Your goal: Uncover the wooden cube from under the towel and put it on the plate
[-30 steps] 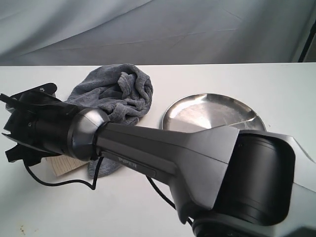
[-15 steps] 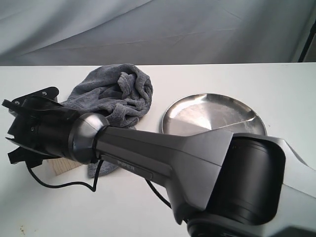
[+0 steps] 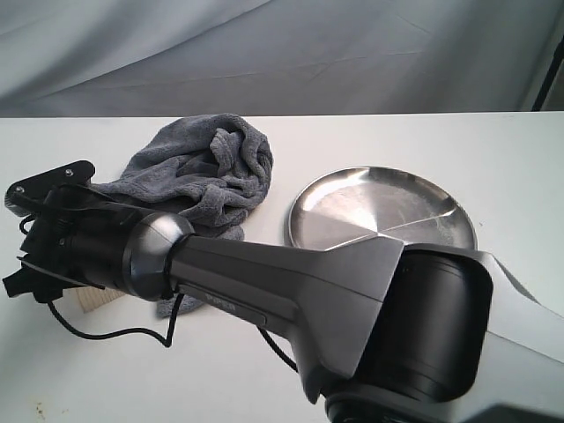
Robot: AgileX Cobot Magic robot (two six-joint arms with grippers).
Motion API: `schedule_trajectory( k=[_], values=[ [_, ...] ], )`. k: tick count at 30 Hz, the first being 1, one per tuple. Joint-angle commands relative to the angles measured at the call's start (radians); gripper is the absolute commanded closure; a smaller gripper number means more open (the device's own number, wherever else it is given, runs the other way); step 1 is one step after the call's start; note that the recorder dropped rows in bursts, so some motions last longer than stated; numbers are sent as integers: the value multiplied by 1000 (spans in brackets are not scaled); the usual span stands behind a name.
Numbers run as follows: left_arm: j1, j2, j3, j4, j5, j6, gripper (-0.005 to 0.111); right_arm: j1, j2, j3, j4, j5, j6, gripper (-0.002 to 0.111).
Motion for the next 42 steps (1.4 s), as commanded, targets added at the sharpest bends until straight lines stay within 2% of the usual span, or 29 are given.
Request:
schedule_trajectory(
  k=[1,6,12,18,23,28,30,42],
  values=[
    [-3,-4,5,-11,-2,0,107,-3,26,6,8,-24,-18,29],
    [-3,-4,5,-11,-2,0,107,-3,35,6,24,-24,-24,28],
    [-3,-4,5,-11,-2,0,107,-3,35,6,12,-32,-24,19],
    [-3,-4,5,-11,-2,0,107,-3,35,6,18,-66,-24,19],
    [-3,-4,5,-11,-2,0,107,-3,35,6,23,-55,-24,29],
    [-3,-4,5,-11,-2,0,107,-3,35,6,23,-15,-24,54],
    [-3,-4,5,-11,-2,0,107,-3,35,6,12,-2,-24,60],
    [-3,-4,5,-11,-2,0,107,-3,-21,6,5,42,-81,62]
  ],
)
